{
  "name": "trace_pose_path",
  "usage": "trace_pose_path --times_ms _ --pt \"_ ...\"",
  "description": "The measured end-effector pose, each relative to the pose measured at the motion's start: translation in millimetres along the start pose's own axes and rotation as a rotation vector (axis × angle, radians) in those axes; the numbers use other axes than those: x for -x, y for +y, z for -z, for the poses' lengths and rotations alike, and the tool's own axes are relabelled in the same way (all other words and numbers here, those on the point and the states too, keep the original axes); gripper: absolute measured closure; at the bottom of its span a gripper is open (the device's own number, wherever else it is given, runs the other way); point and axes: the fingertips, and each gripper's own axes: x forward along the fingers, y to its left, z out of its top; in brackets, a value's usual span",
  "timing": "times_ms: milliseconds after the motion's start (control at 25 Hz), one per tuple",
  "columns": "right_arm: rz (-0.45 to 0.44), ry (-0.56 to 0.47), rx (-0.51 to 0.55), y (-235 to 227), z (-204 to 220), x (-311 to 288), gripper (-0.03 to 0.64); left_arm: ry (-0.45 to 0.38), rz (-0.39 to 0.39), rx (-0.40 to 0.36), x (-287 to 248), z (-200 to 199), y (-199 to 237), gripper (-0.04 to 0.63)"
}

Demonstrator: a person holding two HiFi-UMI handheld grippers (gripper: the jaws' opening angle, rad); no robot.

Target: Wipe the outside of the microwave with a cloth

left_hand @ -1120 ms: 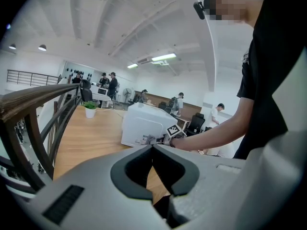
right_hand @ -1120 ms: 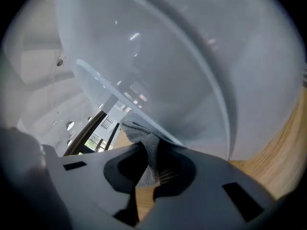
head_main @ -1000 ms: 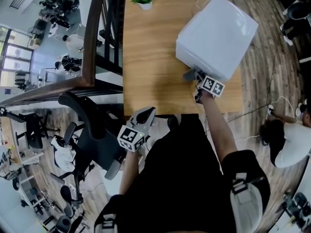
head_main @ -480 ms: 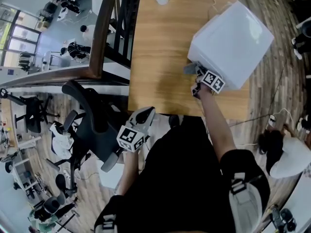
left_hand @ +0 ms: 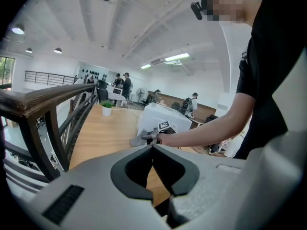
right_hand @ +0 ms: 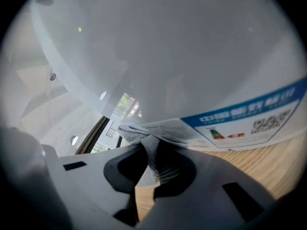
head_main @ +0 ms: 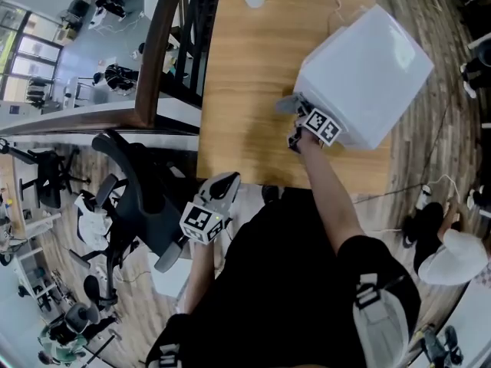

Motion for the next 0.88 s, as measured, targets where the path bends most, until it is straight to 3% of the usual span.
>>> trace_pose_path --times_ms 880 --pt "0.015 0.004 -0.032 -15 13 -32 0.588 0.032 -0.026 0.0 3 5 0 0.6"
